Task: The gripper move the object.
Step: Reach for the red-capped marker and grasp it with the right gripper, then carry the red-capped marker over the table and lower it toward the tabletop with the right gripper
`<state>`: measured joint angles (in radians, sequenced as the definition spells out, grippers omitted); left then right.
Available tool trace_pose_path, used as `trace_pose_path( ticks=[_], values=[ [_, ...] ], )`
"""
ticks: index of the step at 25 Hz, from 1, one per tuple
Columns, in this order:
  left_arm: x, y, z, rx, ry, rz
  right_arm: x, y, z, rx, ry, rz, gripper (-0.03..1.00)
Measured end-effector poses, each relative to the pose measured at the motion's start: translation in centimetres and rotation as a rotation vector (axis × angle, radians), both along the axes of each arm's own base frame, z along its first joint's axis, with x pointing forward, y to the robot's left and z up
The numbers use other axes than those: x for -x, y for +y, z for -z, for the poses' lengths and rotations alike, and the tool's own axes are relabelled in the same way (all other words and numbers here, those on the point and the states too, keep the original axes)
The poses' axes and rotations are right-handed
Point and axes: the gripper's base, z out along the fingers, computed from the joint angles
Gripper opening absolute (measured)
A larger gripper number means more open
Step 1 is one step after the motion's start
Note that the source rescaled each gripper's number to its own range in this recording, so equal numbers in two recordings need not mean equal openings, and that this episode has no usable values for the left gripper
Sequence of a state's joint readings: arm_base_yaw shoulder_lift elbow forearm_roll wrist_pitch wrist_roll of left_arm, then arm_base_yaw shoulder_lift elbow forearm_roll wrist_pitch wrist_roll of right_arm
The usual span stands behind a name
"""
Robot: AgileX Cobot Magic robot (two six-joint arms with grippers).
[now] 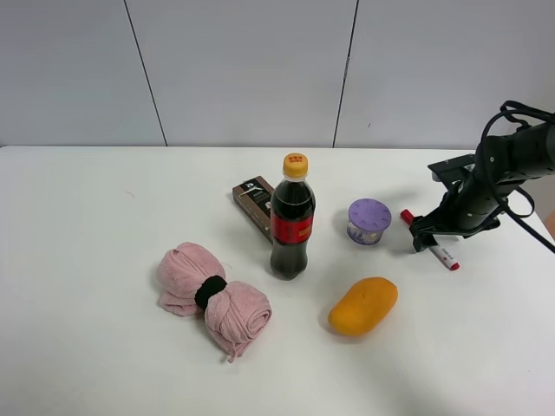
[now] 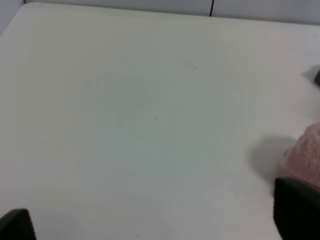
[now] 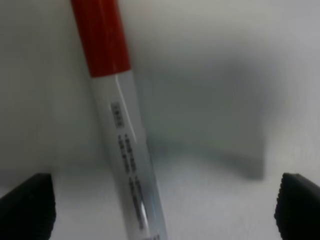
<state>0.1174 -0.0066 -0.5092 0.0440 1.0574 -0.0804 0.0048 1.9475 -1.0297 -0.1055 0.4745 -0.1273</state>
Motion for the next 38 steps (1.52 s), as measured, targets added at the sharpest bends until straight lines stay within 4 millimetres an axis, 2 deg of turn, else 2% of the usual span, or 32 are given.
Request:
trace_pose_path(
  ticks=[8,10,11,13,16,17,20,22,23,25,28,32,35,38],
  values=[
    [0.0,0.0,0.0,0.0,0.0,0.0,-0.1,0.0,1.0,-0.004,0.019,0.0,0.93],
    [0.0,0.0,0.0,0.0,0.0,0.0,-0.1,0.1,1.0,-0.006,0.021,-0.001,0.87],
    [0.0,0.0,0.0,0.0,0.0,0.0,-0.2,0.1,1.0,-0.006,0.018,-0.001,0.82],
    [0.0,0.0,0.0,0.0,0.0,0.0,-0.2,0.1,1.1,-0.006,0.017,-0.001,0.63],
    [0.0,0.0,0.0,0.0,0.0,0.0,-0.1,0.1,1.2,-0.005,0.029,0.0,0.11],
    [0.0,0.0,0.0,0.0,0.0,0.0,-0.1,0.0,1.2,-0.005,0.034,0.0,0.0],
    [0.0,0.0,0.0,0.0,0.0,0.0,0.1,0.0,1.0,-0.001,0.048,-0.001,0.0],
    [0.0,0.0,0.0,0.0,0.0,0.0,0.4,-0.1,0.2,0.01,0.061,-0.007,0.0],
    [0.0,0.0,0.0,0.0,0.0,0.0,0.6,-0.1,-0.6,0.019,0.059,-0.01,0.0],
    [0.0,0.0,0.0,0.0,0.0,0.0,0.9,-0.3,-3.7,0.031,-0.01,-0.005,0.0],
    [0.0,0.0,0.0,0.0,0.0,0.0,2.0,-0.3,-9.8,0.022,-0.186,0.029,0.0],
    [0.0,0.0,0.0,0.0,0.0,0.0,4.6,0.3,-18.7,-0.045,-0.415,0.067,0.0],
    [0.0,0.0,0.0,0.0,0.0,0.0,6.1,3.0,-24.9,-0.14,-0.548,0.002,0.0],
    [0.0,0.0,0.0,0.0,0.0,0.0,7.0,7.2,-29.1,-0.236,-0.623,-0.128,0.0]
  ],
)
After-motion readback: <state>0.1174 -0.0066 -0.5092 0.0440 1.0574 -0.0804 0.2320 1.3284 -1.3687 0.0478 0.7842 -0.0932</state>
